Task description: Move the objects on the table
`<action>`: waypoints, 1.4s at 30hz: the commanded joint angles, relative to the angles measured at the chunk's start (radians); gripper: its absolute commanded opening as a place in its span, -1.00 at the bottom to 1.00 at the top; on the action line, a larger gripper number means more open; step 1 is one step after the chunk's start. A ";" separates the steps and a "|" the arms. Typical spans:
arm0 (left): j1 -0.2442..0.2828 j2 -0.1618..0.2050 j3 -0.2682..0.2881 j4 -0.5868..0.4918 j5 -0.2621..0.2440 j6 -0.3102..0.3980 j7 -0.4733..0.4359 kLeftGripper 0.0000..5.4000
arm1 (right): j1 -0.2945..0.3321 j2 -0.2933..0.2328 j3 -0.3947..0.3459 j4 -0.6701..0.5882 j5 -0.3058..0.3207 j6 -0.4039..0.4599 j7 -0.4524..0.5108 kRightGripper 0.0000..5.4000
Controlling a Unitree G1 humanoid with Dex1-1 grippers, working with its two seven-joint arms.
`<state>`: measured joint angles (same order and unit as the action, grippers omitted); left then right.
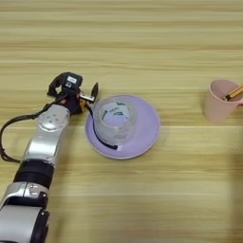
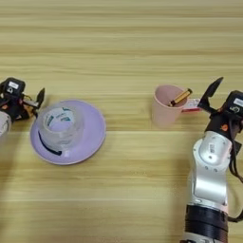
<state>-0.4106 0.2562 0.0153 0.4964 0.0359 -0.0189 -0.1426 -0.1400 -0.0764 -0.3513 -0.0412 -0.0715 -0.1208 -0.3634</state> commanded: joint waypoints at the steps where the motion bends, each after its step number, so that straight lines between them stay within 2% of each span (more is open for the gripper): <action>1: 0.002 0.009 0.008 0.033 0.014 -0.011 0.016 0.99 | -0.009 -0.007 -0.004 0.008 0.009 -0.011 0.001 1.00; 16: 0.036 -0.025 0.014 0.046 -0.012 0.041 -0.002 0.99 | -0.006 -0.017 -0.006 0.025 0.013 -0.002 0.009 1.00; 29: 0.039 -0.038 0.018 0.062 -0.012 0.056 -0.006 0.99 | -0.005 -0.024 -0.006 0.035 0.008 0.008 0.008 1.00; 42: 0.042 -0.044 0.020 0.062 -0.012 0.056 -0.003 0.99 | 0.011 -0.054 -0.013 0.074 -0.035 0.137 -0.016 1.00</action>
<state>-0.3761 0.2196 0.0360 0.5434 0.0295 0.0161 -0.1415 -0.1319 -0.1147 -0.3610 0.0094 -0.0940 -0.0292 -0.3792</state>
